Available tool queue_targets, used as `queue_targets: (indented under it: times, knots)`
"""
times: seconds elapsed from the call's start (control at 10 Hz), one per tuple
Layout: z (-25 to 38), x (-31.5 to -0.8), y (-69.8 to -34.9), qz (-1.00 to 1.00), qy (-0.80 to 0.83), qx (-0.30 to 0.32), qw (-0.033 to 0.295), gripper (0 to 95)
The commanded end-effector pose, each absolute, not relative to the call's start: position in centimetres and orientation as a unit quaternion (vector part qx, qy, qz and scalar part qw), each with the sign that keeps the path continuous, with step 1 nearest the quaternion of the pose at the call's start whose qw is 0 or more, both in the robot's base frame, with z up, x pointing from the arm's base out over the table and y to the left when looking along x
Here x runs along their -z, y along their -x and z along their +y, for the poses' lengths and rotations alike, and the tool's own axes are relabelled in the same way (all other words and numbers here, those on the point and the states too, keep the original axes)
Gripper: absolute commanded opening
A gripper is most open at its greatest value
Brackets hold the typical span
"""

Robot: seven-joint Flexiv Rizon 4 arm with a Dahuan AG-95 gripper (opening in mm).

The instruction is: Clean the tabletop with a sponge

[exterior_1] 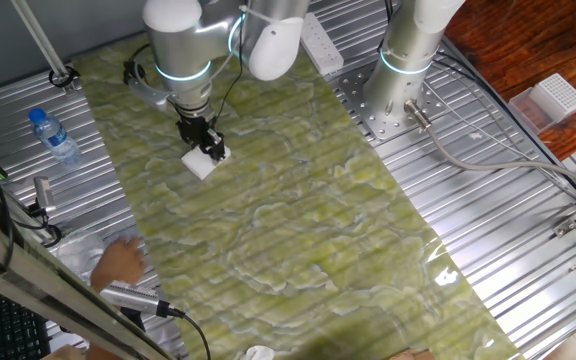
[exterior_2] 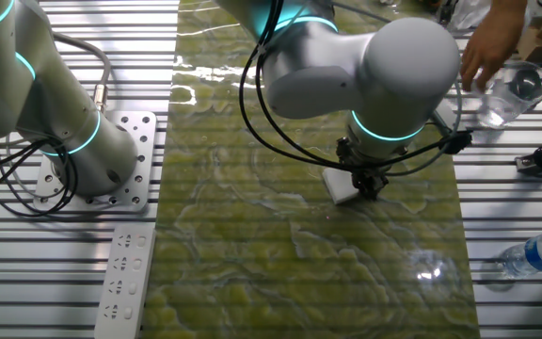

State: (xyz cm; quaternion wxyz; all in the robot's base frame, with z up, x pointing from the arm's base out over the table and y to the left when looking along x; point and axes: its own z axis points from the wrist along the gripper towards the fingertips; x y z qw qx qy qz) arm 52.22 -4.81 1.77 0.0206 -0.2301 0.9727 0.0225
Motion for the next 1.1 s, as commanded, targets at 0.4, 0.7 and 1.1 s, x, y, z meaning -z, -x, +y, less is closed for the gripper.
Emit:
queue_targets:
  times: [0.4, 0.7, 1.1]
  knots:
    - [-4.88, -1.35, -52.11, 0.974, 0.224, -0.018, 0.022, 19.0]
    - [-4.86, -1.42, -52.09, 0.976, 0.216, -0.021, 0.022, 0.0]
    - [-4.74, -1.32, -52.14, 0.977, 0.213, -0.021, 0.022, 0.0]
